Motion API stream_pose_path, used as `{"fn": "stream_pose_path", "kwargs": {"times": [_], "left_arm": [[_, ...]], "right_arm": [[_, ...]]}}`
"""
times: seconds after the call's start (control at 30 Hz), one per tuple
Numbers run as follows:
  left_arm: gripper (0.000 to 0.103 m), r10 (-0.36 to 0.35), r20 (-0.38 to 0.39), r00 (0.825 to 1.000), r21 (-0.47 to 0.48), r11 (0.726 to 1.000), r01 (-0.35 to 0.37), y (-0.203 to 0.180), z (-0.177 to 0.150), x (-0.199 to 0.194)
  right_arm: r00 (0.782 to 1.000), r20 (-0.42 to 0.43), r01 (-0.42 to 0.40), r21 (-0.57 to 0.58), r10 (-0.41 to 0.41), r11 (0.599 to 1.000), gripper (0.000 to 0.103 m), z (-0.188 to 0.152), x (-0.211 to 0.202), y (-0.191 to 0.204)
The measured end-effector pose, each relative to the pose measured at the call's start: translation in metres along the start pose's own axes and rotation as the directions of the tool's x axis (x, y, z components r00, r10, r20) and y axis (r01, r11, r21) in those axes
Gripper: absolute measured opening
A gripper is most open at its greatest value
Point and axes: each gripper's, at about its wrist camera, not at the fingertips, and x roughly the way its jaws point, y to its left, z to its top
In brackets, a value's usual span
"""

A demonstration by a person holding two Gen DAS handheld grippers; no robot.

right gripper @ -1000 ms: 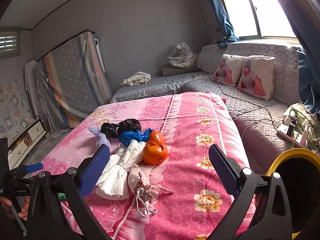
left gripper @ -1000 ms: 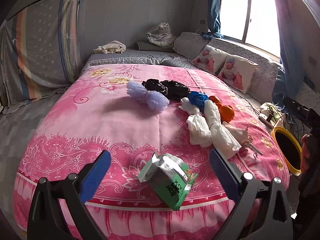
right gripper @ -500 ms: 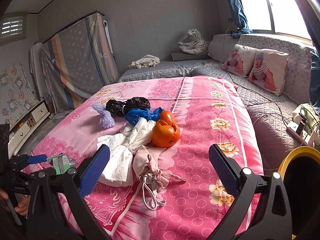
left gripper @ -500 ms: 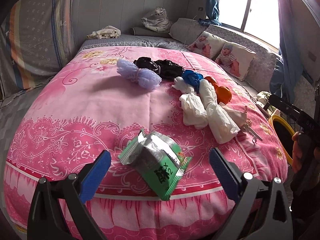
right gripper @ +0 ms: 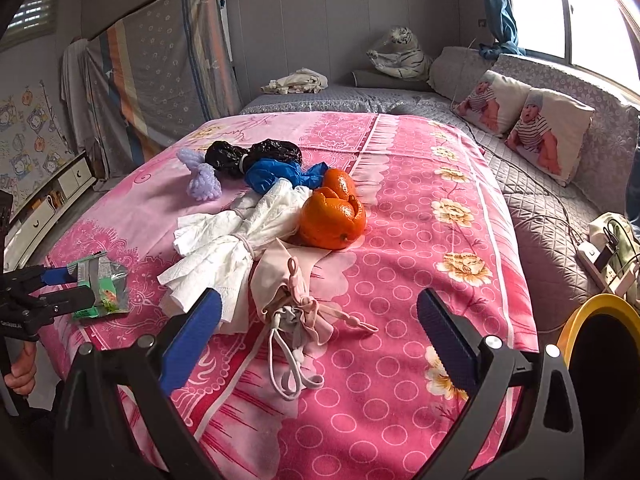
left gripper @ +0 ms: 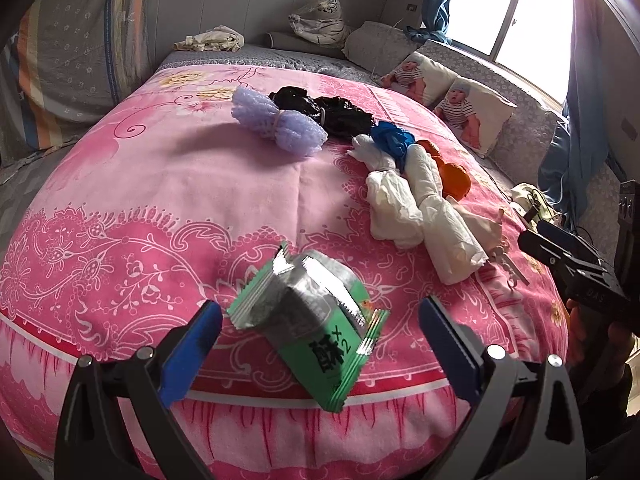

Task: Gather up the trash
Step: 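Grasp the green-silver packet with the left tool while the right tool grasps the white tissue and pink cloth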

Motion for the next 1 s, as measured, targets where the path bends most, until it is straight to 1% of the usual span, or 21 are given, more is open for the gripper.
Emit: {"fn": "stream_pose_path", "kwargs": {"times": [0.1,0.13,0.23,0.43,0.6,0.83,0.9,0.93,0.97,1.0], "left_arm": [[0.095,-0.003,-0.006,1.0,-0.006,1.0,0.003,0.002,0.0,0.003],[0.095,-0.005,-0.01,1.0,-0.007,1.0,0.005,0.003,0.001,0.004],[0.095,-0.006,-0.019,1.0,-0.008,1.0,0.006,0.003,0.001,0.007],[0.095,-0.014,-0.026,1.0,-0.017,1.0,0.014,0.007,0.004,0.012],[0.095,-0.03,-0.04,0.999,-0.025,0.999,0.029,0.01,0.008,0.02],[0.095,-0.046,-0.066,0.997,-0.006,0.999,0.046,0.007,0.013,0.034],[0.09,-0.048,-0.065,0.997,-0.002,0.999,0.048,0.006,0.015,0.036],[0.085,-0.044,-0.068,0.997,0.001,0.999,0.044,0.006,0.016,0.038],[0.08,-0.039,-0.069,0.997,0.002,0.999,0.04,0.007,0.017,0.039],[0.077,-0.034,-0.07,0.997,0.002,0.999,0.034,0.007,0.018,0.041]], "right_arm": [[0.998,-0.016,-0.067,0.023,0.067,0.997,0.094,0.004,0.004,0.004],[0.997,-0.023,-0.076,0.02,0.076,0.997,0.094,0.005,0.006,0.007],[0.996,-0.045,-0.082,0.01,0.083,0.997,0.094,0.01,0.016,0.015],[0.985,-0.107,-0.133,0.003,0.133,0.991,0.094,0.017,0.037,0.026],[0.978,-0.151,-0.141,0.009,0.141,0.99,0.094,0.016,0.055,0.029],[0.964,-0.202,-0.171,0.035,0.175,0.985,0.094,0.014,0.074,0.03],[0.96,-0.212,-0.179,0.037,0.183,0.983,0.094,0.015,0.077,0.032],[0.959,-0.214,-0.181,0.042,0.185,0.983,0.093,0.016,0.079,0.031],[0.958,-0.217,-0.181,0.048,0.187,0.982,0.091,0.016,0.08,0.031],[0.957,-0.222,-0.181,0.051,0.188,0.982,0.085,0.017,0.082,0.031]]}}
